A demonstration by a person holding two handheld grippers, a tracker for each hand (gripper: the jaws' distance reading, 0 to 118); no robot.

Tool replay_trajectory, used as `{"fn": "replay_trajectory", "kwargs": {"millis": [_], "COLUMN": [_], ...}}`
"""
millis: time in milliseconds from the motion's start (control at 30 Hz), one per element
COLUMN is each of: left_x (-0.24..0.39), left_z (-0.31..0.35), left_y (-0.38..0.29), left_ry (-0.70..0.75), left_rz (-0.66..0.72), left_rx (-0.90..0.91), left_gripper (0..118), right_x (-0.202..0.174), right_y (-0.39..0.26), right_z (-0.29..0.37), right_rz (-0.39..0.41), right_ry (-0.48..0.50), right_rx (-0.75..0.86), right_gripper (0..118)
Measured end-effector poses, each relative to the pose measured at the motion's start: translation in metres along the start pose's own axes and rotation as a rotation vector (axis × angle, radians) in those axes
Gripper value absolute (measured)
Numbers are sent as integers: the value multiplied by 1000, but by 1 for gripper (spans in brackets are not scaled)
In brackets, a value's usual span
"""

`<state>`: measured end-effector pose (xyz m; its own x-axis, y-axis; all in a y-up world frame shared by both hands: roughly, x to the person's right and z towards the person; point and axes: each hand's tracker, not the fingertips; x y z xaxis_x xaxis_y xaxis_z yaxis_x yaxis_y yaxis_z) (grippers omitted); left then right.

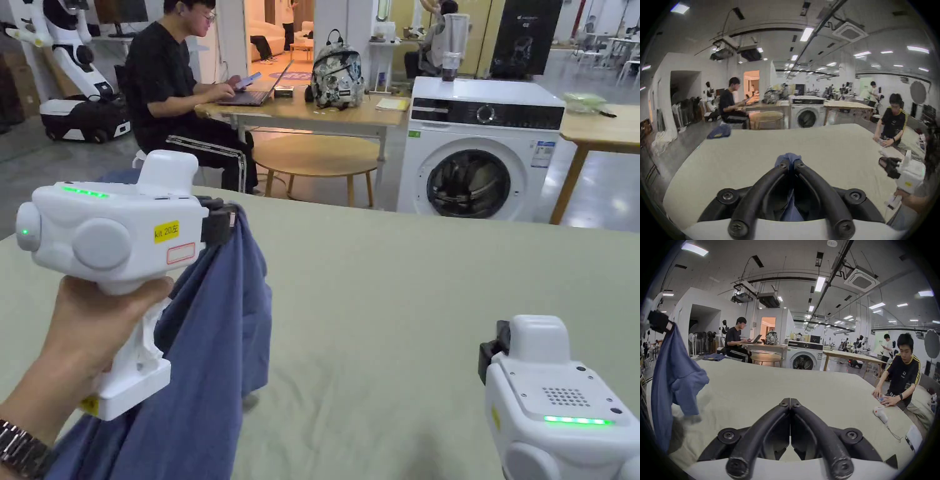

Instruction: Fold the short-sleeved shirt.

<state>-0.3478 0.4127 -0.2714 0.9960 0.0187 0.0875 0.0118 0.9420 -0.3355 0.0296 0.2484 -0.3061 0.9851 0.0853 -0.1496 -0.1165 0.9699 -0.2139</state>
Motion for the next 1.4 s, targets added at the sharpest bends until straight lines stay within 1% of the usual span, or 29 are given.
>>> {"fn": "replay_trajectory", "kwargs": {"millis": [100,233,333,467,633,700,867,900,933,1033,1067,1133,1200,1400], "left_x": [45,111,160,213,264,278,290,291,293,288,284,272,259,206], "left_z": [-23,-53,-78,-110,-138,-135,-136,-135,-131,-121,-118,-110,-101,-69], "left_y": [12,18,8,-12,-49,-64,-95,-99,-103,-106,-106,-104,-102,-103], "left_ry": [-83,-230,-320,-441,-512,-525,-567,-572,-565,-541,-532,-502,-465,-311], "left_rz": [-44,-38,-61,-54,-104,-113,-84,-89,-100,-110,-85,-30,-8,10], "left_rx": [11,7,-27,-98,-187,-225,-284,-302,-293,-268,-249,-223,-193,-120], "left_gripper": [0,0,0,0,0,0,0,3,8,39,41,44,44,44], "right_x": [22,53,76,104,132,141,155,156,157,155,152,149,145,126], "right_y": [-1,-3,-6,-12,-24,-29,-41,-42,-43,-43,-42,-40,-36,-25], "right_z": [8,19,26,34,47,49,51,51,50,50,49,49,48,40], "right_rz": [-16,-26,-36,-47,-72,-74,-95,-100,-105,-106,-99,-94,-96,-94], "right_ry": [-36,-92,-137,-192,-245,-260,-282,-283,-282,-276,-276,-267,-255,-209], "right_rx": [3,5,2,-8,-31,-45,-85,-92,-96,-101,-100,-90,-82,-54], "right_gripper": [0,0,0,0,0,0,0,0,0,0,0,0,0,0]}}
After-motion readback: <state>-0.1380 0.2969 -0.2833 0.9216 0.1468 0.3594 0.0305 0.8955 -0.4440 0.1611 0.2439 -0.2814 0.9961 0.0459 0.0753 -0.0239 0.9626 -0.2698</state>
